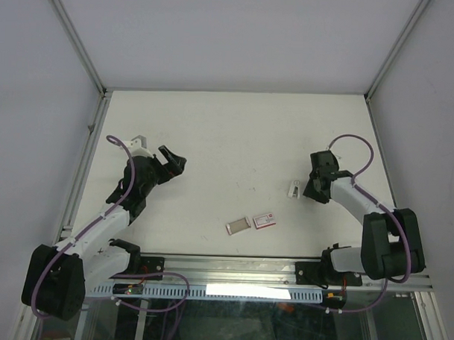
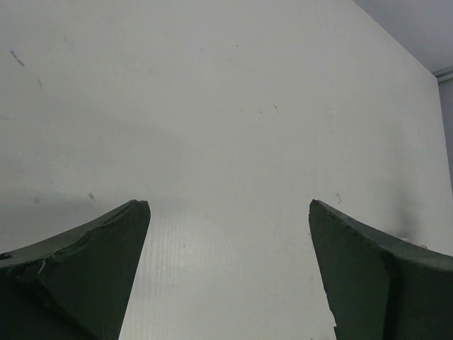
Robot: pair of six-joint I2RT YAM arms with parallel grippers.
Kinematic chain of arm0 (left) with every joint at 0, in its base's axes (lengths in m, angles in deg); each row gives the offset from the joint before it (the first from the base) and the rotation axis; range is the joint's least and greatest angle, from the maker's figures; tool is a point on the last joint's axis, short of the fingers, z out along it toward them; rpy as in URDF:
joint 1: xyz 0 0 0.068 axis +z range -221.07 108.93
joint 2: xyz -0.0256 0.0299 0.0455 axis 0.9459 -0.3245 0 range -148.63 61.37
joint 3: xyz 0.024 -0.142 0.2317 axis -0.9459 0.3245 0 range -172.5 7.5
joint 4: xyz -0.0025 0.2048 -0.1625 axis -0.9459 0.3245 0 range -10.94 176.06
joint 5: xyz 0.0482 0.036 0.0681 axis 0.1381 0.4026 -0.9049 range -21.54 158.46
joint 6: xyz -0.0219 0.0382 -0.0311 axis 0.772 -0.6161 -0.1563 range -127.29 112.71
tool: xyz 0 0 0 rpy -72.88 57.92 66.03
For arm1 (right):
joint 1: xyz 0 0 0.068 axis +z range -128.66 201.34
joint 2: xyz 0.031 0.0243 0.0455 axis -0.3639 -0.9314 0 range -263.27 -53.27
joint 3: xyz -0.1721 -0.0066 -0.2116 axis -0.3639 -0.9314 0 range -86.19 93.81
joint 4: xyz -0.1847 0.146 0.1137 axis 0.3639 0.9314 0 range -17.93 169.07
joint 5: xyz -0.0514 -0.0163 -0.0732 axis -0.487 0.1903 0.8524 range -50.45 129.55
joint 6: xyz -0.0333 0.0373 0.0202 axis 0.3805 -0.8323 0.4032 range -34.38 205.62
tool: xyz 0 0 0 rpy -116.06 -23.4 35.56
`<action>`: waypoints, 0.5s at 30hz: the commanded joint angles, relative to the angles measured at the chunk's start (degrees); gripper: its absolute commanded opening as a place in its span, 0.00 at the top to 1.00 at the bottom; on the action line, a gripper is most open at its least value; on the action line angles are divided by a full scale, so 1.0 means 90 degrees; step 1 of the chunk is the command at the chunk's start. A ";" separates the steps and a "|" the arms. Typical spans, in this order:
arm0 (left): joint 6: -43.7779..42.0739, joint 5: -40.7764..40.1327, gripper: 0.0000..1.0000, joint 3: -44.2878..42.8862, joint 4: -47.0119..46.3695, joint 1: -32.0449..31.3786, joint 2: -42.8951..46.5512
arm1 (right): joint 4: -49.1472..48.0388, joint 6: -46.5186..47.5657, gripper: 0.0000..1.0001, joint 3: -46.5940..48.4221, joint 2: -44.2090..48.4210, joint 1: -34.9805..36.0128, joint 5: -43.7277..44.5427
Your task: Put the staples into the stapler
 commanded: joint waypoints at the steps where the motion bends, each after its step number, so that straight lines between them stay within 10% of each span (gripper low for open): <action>1: -0.0321 -0.0441 0.01 -0.0100 -0.0449 0.0150 -0.0255 | -0.0270 0.0018 0.56 0.0245 0.0017 -0.0046 -0.0245; 6: -0.0322 -0.0361 0.01 -0.0036 -0.0930 0.0438 -0.0557 | -0.0317 -0.0031 0.26 0.0203 0.0161 -0.0046 -0.0161; 15: -0.0374 -0.0500 0.01 -0.0032 -0.1454 0.2049 -0.0740 | -0.1196 0.0347 0.16 0.0391 0.1390 -0.0122 0.0254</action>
